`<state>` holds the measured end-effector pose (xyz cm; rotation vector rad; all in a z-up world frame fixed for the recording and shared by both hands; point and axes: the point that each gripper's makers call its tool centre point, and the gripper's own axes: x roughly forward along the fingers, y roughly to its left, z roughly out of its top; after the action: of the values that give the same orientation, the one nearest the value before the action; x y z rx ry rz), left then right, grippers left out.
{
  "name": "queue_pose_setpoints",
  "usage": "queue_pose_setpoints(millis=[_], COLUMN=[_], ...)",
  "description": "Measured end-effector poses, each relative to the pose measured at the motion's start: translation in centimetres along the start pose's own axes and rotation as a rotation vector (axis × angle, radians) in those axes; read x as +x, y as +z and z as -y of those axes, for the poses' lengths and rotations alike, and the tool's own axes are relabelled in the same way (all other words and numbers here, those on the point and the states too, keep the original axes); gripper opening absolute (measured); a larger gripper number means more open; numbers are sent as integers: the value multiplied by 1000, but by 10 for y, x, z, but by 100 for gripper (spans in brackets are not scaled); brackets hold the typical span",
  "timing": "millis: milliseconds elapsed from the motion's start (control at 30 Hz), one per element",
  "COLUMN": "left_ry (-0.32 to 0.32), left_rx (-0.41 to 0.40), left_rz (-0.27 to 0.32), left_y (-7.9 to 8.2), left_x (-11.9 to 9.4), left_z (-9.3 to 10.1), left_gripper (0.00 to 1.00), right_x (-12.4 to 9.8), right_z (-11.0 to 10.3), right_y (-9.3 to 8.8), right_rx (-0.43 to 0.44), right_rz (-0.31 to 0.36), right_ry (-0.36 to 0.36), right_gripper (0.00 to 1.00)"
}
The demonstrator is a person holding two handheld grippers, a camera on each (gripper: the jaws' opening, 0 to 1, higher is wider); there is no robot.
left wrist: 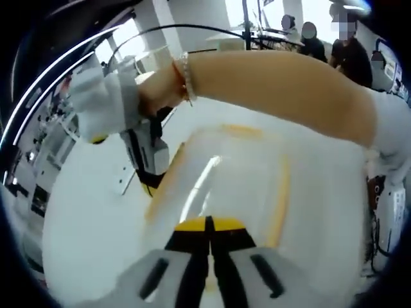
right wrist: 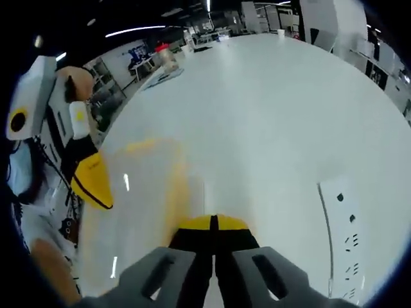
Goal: Snap each plastic latch of the storage box into its locked position after aligning the lid with the box until every specified latch is closed and the lid sits flush.
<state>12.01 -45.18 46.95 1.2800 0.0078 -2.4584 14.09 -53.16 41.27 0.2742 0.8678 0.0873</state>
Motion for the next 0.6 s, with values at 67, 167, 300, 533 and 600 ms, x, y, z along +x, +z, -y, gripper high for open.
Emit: queue_pose_setpoints(millis=[67, 167, 300, 533, 600], left_ry=[-7, -9, -8, -10, -3], left_rx=[-7, -16, -19, -45, -54], left_rz=[7, 13, 22, 28, 30], left_y=[0, 0, -1, -6, -8], left_x=[0, 0, 0, -5, -6], left_z=[-1, -1, -2, -1, 1], left_gripper=[0, 0, 0, 0, 0], right_x=[0, -11, -58, -94, -95], right_z=[4, 8, 1, -48, -65], right_y=[11, 17, 47, 46, 41], right_rx=[-64, -132, -192, -245, -252], right_rz=[47, 37, 144, 135, 123], right_ry=[-64, -175, -369, -453, -470], right_gripper=[0, 0, 0, 5, 5])
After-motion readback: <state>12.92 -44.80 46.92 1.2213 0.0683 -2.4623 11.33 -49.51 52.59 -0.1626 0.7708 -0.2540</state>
